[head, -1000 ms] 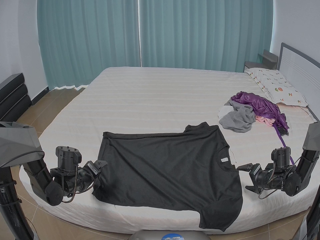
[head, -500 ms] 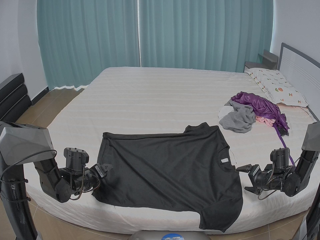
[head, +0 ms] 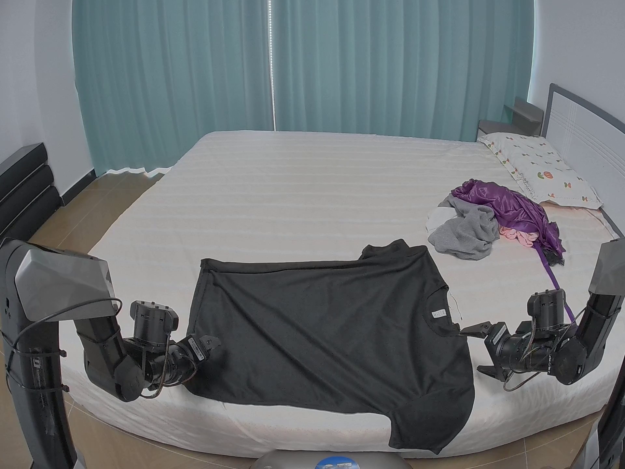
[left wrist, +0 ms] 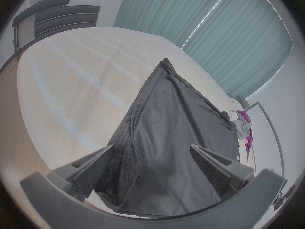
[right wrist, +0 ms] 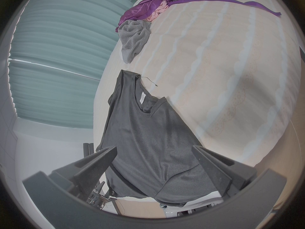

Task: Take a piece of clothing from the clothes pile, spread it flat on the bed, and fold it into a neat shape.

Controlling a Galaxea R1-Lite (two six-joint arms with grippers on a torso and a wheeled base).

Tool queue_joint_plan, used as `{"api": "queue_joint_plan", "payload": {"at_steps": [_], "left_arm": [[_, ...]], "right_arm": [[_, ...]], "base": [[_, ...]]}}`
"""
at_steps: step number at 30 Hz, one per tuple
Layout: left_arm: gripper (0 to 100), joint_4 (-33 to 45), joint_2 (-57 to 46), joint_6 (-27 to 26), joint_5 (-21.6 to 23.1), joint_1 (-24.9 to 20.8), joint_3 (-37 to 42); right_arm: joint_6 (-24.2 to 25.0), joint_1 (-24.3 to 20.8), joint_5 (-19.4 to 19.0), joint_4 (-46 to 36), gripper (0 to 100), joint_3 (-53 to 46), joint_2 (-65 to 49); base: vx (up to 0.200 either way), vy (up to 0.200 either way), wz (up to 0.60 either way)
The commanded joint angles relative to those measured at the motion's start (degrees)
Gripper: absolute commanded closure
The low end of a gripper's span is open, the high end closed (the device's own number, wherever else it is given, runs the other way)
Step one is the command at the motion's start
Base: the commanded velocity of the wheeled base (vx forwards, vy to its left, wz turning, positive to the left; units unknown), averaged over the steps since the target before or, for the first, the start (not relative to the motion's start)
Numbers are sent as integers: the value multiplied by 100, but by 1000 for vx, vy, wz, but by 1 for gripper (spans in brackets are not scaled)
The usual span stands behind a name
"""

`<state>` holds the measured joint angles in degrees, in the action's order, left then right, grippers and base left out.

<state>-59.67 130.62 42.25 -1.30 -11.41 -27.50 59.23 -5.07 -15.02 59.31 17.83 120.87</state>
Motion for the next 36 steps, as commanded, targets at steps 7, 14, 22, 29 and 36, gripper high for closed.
{"api": "queue_joint_plan", "payload": {"at_steps": [7, 14, 22, 29, 36], "left_arm": [[100, -9, 7, -24, -1, 78, 272], [100, -9, -195, -7, 7, 420, 676], [100, -18, -397, -7, 69, 570, 1019], [100, -18, -388, -7, 69, 579, 992], [100, -18, -424, 11, 78, 605, 1107]], "right_arm": [[0, -3, -1, 2, 0, 1, 16], [0, -3, -1, 2, 0, 1, 16], [-61, -38, 25, 2, 0, 1, 16], [-395, -47, 69, 2, 0, 9, 24], [-1177, 33, 87, 2, 0, 62, 376]], "base": [[0, 0, 0], [0, 0, 0], [0, 0, 0], [0, 0, 0], [0, 0, 0]]}}
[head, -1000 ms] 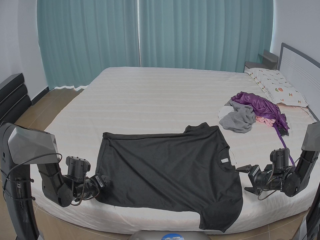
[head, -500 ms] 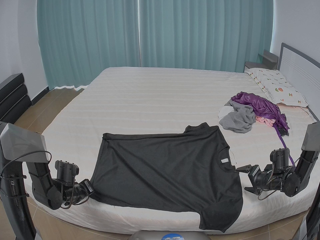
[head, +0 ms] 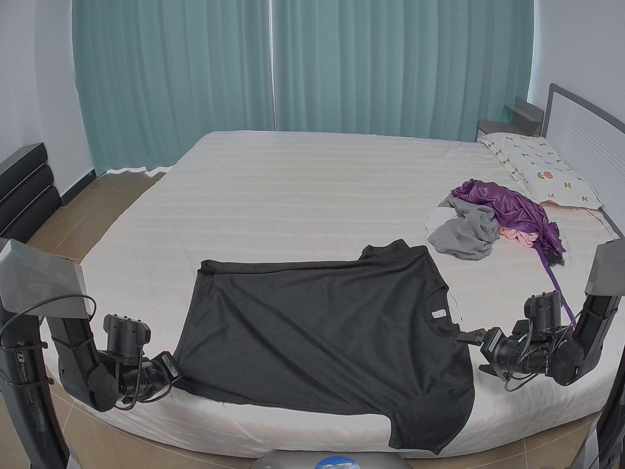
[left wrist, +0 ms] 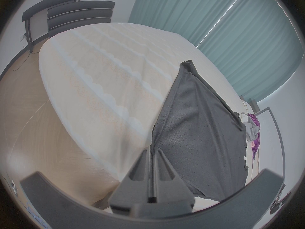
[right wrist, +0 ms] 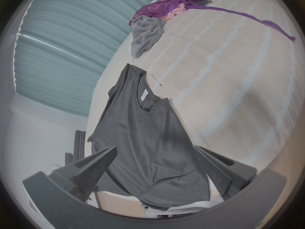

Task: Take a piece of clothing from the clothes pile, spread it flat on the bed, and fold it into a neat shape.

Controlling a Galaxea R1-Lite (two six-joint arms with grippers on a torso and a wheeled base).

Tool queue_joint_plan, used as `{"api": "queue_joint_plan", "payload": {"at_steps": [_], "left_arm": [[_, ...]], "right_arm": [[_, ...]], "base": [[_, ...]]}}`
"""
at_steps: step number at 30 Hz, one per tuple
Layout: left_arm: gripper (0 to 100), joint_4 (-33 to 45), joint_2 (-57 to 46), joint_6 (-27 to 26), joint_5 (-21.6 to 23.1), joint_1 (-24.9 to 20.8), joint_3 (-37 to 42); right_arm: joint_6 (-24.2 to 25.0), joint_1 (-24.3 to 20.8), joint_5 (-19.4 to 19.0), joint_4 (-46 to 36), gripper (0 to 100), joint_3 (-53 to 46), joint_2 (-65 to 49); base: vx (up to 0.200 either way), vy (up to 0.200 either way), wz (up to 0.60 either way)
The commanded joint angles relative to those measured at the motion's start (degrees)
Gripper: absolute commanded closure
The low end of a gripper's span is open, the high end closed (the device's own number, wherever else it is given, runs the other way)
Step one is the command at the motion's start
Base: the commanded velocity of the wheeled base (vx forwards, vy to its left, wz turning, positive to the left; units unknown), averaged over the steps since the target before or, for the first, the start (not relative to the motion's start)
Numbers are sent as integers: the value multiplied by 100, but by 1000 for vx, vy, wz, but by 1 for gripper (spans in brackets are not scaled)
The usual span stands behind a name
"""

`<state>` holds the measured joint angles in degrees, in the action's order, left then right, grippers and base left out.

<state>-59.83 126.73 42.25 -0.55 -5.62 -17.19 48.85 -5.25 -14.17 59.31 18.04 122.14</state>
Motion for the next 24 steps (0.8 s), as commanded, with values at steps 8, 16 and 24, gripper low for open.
{"api": "queue_joint_plan", "payload": {"at_steps": [8, 16, 24], "left_arm": [[100, -433, -123, -50, -7, 105, 506], [100, -459, -70, -323, -7, 175, 761], [100, -503, 115, -481, -7, 307, 770]], "right_arm": [[-394, -46, 89, -7, 0, 340, 601], [-947, 16, 450, -7, 0, 200, 741], [-1466, -11, 432, 55, 0, -73, 768]], "base": [[0, 0, 0], [0, 0, 0], [0, 0, 0]]}}
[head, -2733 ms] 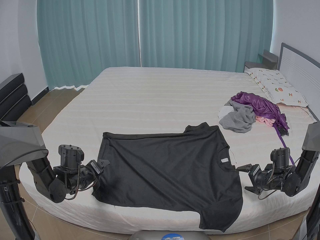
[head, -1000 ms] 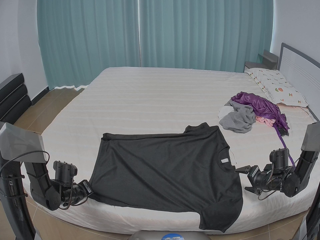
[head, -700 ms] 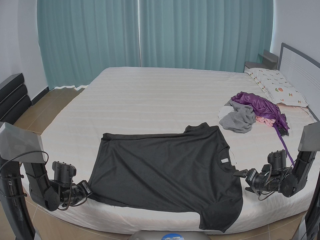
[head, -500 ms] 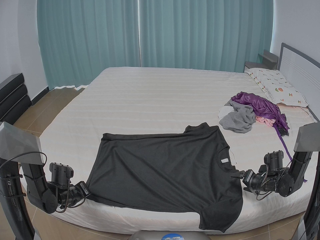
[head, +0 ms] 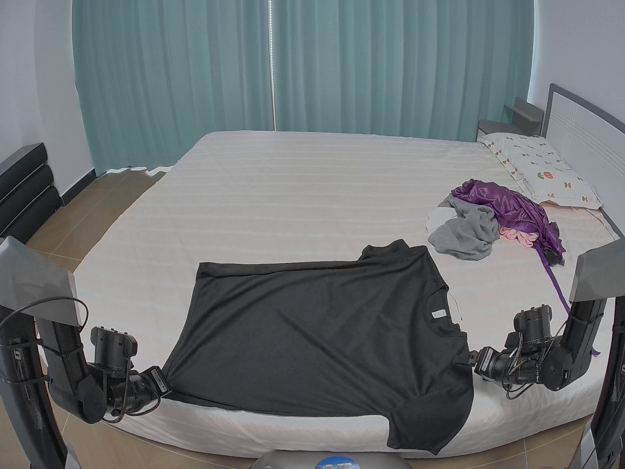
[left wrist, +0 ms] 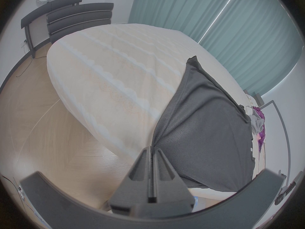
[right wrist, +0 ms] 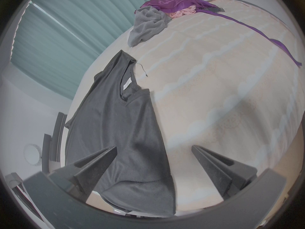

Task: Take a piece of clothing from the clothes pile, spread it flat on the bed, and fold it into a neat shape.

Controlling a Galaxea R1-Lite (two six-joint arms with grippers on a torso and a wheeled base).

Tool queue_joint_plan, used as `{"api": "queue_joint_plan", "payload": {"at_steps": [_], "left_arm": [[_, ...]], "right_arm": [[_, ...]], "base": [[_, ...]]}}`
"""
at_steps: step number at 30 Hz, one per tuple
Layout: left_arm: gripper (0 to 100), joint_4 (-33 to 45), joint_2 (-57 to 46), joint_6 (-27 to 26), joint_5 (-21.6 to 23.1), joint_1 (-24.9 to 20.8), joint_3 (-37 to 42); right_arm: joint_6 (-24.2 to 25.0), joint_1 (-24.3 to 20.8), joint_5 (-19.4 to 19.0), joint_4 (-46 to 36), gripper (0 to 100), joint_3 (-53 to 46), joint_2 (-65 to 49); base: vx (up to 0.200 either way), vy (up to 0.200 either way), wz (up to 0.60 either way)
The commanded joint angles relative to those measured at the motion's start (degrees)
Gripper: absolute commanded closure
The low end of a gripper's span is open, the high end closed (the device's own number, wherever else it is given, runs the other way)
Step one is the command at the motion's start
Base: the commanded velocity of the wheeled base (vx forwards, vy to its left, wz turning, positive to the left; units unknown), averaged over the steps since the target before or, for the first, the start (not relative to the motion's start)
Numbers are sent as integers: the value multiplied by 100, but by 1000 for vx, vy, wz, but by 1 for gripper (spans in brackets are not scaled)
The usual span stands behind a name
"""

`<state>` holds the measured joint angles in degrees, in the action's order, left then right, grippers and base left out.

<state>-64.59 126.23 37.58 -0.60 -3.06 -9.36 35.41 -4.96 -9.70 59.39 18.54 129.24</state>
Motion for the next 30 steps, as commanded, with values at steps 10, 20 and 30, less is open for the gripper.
{"api": "queue_joint_plan", "payload": {"at_steps": [10, 20, 30], "left_arm": [[100, -309, 332, -5, -2, 86, 22], [100, -309, 341, -14, -2, 77, 40], [100, -318, 332, -155, -11, 60, 136]], "right_arm": [[-395, -119, 12, 486, 100, -175, 400], [-544, 206, 162, 521, 100, -386, 154], [-659, 593, 118, 538, 100, -694, -40]], "base": [[0, 0, 0], [0, 0, 0], [0, 0, 0]]}}
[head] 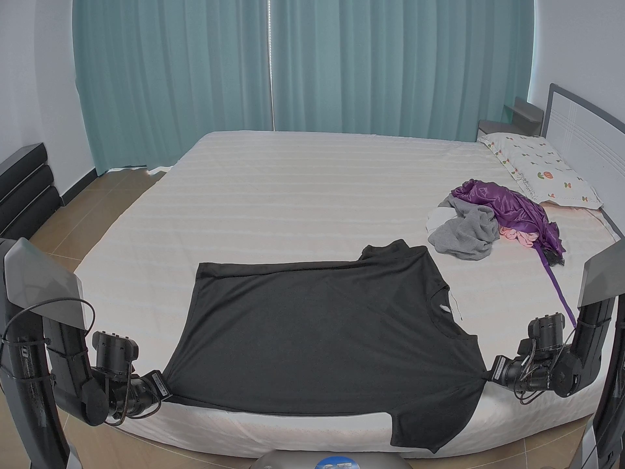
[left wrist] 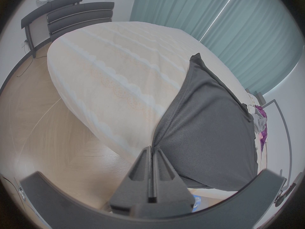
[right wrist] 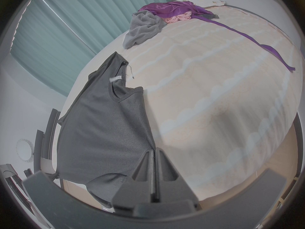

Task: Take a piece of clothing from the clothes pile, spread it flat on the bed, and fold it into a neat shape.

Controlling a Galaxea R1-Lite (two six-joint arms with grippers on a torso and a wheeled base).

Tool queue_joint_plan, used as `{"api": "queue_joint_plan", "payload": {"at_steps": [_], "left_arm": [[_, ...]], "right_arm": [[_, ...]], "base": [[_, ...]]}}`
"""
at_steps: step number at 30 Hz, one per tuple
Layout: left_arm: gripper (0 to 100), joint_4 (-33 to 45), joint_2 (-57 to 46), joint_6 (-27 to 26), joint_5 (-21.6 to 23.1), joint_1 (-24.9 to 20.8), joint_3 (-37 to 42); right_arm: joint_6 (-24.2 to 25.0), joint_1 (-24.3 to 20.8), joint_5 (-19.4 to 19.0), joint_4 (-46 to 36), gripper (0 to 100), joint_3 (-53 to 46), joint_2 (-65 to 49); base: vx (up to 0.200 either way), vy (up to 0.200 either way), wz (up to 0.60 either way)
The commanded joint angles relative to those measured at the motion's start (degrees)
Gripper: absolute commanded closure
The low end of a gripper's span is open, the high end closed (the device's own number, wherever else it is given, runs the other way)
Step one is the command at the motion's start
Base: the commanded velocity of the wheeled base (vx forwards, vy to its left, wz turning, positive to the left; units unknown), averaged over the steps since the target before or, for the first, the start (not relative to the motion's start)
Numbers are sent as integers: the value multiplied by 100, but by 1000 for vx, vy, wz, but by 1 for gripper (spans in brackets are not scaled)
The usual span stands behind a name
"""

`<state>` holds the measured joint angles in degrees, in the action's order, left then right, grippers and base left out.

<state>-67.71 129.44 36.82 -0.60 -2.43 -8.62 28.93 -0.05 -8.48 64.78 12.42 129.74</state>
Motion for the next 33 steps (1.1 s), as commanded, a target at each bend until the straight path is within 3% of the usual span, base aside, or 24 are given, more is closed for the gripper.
{"api": "queue_joint_plan", "payload": {"at_steps": [1, 18, 19, 20, 21, 30, 33], "left_arm": [[100, -6, 2, -96, -11, -4, 80], [100, -15, 73, -113, -11, -21, 27], [0, -15, 73, -113, -11, -21, 27], [0, -15, 73, -104, -11, -21, 27], [0, -15, 73, -104, -11, -21, 27], [0, -199, 37, -52, -11, 5, 18], [0, -577, 11, -52, -11, 32, 62]], "right_arm": [[-10, 102, -4, 8, 100, -117, -107], [52, -250, -66, 623, 100, -100, 350], [52, -250, -66, 641, 100, -100, 367], [78, -259, -66, 738, 100, -91, 420], [95, -250, -74, 826, 0, -91, 446], [500, -188, -162, 1142, 0, -179, 244], [851, -171, -153, 1335, 0, -205, 165]], "base": [[0, 0, 0], [0, 0, 0], [0, 0, 0], [0, 0, 0], [0, 0, 0], [0, 0, 0], [0, 0, 0]]}}
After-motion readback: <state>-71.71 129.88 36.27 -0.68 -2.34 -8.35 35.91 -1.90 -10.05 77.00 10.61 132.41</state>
